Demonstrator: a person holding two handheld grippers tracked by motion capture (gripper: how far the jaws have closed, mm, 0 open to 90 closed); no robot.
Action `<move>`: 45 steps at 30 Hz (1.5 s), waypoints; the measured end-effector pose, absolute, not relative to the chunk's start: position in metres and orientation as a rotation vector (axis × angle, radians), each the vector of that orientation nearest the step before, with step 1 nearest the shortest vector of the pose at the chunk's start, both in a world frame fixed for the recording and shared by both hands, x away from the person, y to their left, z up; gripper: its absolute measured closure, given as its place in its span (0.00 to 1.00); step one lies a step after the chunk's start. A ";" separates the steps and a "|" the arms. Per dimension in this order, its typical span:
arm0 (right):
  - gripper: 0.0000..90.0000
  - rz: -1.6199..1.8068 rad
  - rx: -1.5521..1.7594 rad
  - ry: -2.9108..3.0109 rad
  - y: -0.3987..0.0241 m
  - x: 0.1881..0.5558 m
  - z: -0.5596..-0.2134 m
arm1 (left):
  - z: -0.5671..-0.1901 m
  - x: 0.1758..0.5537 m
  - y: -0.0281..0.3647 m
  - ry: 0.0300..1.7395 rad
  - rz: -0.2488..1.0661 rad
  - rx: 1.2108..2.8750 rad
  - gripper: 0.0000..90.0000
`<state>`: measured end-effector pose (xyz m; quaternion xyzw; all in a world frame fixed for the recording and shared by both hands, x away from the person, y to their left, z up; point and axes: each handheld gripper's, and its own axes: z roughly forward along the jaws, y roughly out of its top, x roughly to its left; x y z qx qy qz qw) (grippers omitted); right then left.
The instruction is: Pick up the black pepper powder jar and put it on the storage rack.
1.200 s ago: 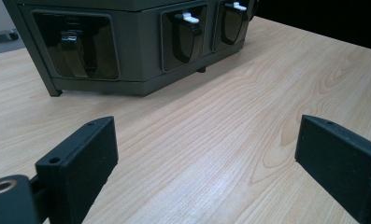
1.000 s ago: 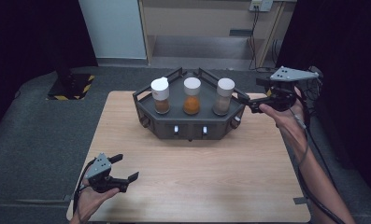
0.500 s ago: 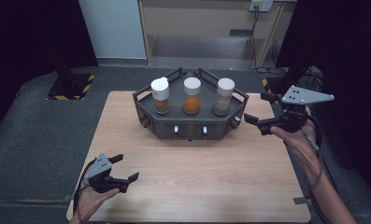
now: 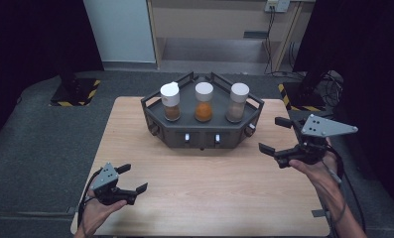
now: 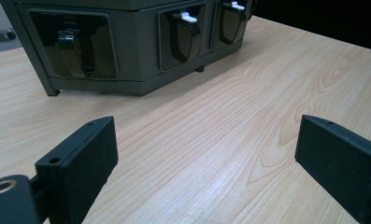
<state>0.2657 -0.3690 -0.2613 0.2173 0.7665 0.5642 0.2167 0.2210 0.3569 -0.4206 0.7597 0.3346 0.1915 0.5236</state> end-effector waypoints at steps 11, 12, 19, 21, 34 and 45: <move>0.07 1.551 0.671 2.103 -0.377 0.239 -0.294 | -0.421 0.221 0.357 0.803 0.460 1.818 0.05; 0.07 1.537 0.673 2.101 -0.377 0.237 -0.297 | -0.421 0.221 0.357 0.803 0.459 1.818 0.05; 0.06 1.519 0.713 2.106 -0.379 0.229 -0.314 | -0.420 0.221 0.357 0.802 0.460 1.820 0.05; 0.06 1.527 0.725 2.106 -0.380 0.228 -0.319 | -0.420 0.221 0.357 0.802 0.460 1.820 0.05; 0.06 1.515 0.798 2.124 -0.379 0.222 -0.354 | -0.420 0.220 0.357 0.803 0.462 1.819 0.05; 0.06 1.480 0.849 2.134 -0.379 0.221 -0.381 | -0.420 0.220 0.357 0.804 0.463 1.817 0.05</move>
